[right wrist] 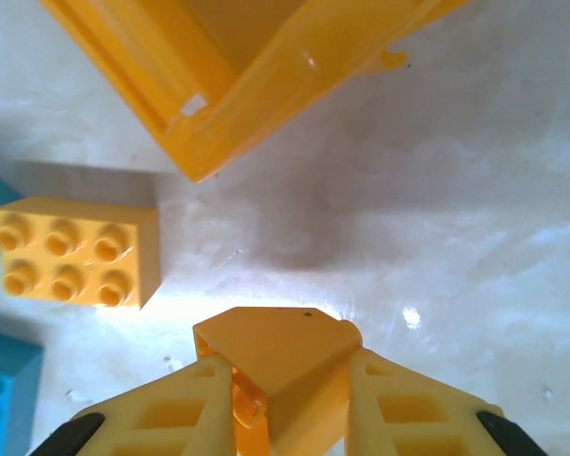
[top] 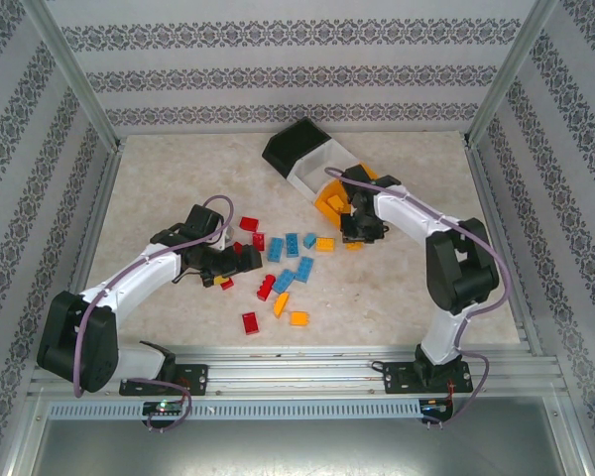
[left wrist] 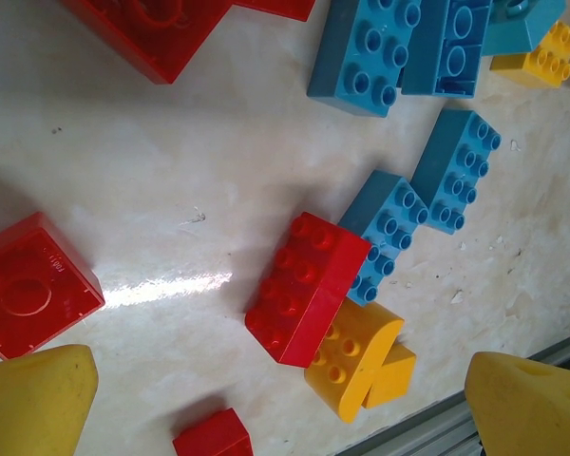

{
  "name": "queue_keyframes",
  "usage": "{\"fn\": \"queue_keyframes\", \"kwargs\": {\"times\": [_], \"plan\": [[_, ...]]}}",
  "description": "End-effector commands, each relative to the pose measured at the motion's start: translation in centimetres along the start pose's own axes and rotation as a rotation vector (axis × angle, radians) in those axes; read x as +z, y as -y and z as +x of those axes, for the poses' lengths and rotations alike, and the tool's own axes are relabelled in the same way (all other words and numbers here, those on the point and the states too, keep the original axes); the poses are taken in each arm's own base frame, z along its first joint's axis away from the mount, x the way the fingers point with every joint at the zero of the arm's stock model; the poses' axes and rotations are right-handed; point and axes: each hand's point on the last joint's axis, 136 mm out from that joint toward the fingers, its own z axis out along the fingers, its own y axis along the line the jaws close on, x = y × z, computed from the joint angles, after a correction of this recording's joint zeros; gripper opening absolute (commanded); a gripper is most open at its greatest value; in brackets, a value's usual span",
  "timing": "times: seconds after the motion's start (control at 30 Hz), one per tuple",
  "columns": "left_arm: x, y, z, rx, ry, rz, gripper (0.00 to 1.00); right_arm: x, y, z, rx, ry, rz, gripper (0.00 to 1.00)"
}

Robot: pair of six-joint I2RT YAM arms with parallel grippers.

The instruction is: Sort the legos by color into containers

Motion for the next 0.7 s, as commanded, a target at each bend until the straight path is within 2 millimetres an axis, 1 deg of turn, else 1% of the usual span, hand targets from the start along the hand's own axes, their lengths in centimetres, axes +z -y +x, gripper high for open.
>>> {"fn": "queue_keyframes", "kwargs": {"times": [0.0,0.1,0.2,0.3,0.33,0.47,0.6,0.67], "plan": [[-0.4,0.1,-0.2,0.009,0.01,0.017,1.0,-3.4,-0.3,-0.9,0.06,0.045,-0.063,0.26],[-0.4,0.1,-0.2,0.01,0.011,0.021,1.0,-6.0,-0.4,-3.0,0.105,0.111,-0.118,0.26],[-0.4,0.2,-0.1,0.008,0.006,0.027,1.0,-7.5,-0.2,-5.5,0.131,0.152,-0.147,0.26],[-0.6,0.3,-0.1,0.016,0.003,0.024,1.0,-7.6,0.0,-8.0,0.133,0.158,-0.143,0.26],[-0.8,0.1,-0.1,0.019,0.003,0.005,1.0,-7.5,0.1,-8.8,0.132,0.161,-0.141,0.27],[-2.1,-2.7,-0.4,0.0,0.017,-0.17,1.0,-6.7,0.5,-11.6,0.141,0.162,-0.133,0.28],[-2.5,-4.6,-0.8,-0.099,-0.008,-0.21,0.99,-6.2,1.0,-13.7,0.146,0.165,-0.131,0.35],[-2.4,-4.8,-1.2,-0.124,-0.006,-0.198,0.99,-6.2,1.2,-14.2,0.142,0.164,-0.117,0.45]]}}
